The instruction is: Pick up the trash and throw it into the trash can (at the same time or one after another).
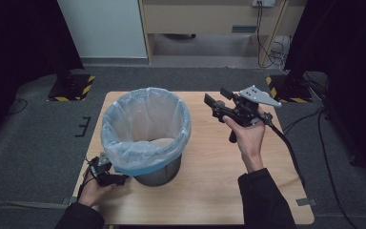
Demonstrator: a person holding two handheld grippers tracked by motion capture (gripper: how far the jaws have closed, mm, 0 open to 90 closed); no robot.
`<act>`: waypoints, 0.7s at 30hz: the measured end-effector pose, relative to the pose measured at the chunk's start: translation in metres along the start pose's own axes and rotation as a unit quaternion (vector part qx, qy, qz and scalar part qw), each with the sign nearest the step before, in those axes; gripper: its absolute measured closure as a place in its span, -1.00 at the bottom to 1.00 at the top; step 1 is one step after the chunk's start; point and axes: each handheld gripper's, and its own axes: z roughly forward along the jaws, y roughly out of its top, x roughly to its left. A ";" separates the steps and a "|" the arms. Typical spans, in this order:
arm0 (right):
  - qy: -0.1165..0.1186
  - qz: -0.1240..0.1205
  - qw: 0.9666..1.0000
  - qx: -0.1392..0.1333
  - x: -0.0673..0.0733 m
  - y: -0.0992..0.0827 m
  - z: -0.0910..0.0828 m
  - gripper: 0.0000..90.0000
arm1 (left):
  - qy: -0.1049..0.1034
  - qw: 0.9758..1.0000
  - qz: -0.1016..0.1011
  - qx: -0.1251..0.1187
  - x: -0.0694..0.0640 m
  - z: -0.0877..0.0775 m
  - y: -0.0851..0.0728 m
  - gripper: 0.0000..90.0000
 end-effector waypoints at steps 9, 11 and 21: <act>-0.029 -0.006 0.997 0.074 -0.035 -0.058 -0.021 -0.36 | 0.000 1.000 0.000 0.000 0.000 0.000 0.000 -1.00; -0.034 -0.009 0.995 0.094 -0.042 -0.072 -0.028 -0.37 | 0.001 1.000 0.001 0.000 -0.001 0.000 0.000 -1.00; -0.062 -0.007 0.984 0.168 -0.074 -0.129 -0.060 -0.38 | 0.001 1.000 0.001 0.000 -0.001 -0.001 -0.001 -1.00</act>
